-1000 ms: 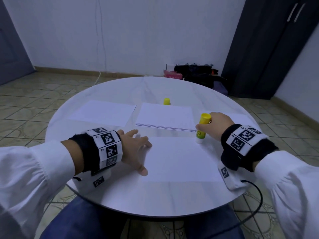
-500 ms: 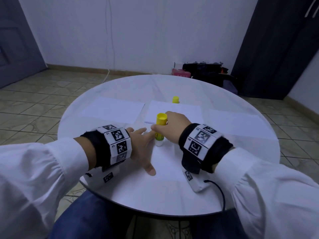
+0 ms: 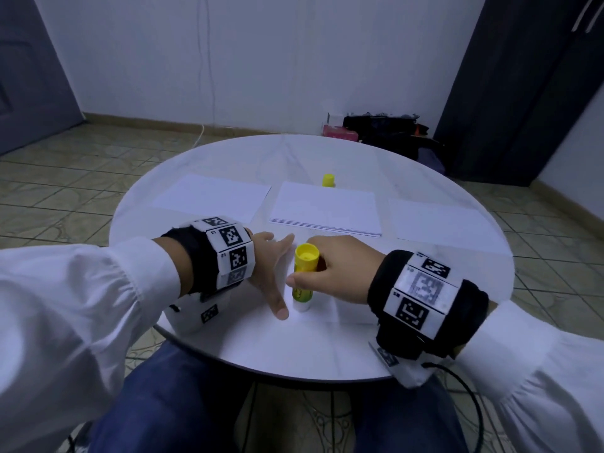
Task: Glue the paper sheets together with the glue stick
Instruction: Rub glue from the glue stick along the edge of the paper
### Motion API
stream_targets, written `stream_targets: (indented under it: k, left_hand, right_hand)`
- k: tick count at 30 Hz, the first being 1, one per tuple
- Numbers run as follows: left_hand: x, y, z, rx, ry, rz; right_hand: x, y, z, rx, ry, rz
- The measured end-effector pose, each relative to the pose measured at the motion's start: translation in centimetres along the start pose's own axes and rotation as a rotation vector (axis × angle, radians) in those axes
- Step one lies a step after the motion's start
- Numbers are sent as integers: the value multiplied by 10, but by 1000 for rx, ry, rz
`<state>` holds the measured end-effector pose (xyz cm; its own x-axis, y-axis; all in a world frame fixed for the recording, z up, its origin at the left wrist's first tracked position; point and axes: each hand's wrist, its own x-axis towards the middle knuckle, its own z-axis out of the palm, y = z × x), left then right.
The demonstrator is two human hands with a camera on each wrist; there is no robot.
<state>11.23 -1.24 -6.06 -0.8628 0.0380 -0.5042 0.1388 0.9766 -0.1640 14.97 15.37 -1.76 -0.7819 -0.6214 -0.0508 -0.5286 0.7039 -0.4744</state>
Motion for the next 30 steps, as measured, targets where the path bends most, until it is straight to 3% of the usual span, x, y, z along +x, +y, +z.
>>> stream_targets:
  k: [5, 20, 25, 30]
  left_hand:
    - [-12, 7, -10, -18, 20, -79]
    - [-27, 27, -27, 108, -13, -31]
    - [-22, 31, -29, 222, -20, 51]
    - [-23, 36, -33, 269, -41, 44]
  right_hand:
    - [-17, 18, -6, -46, 16, 72]
    - [-83, 102, -48, -55, 151, 292]
    - [-63, 113, -64, -11, 217, 361]
    - [-18, 125, -79, -86, 267, 464]
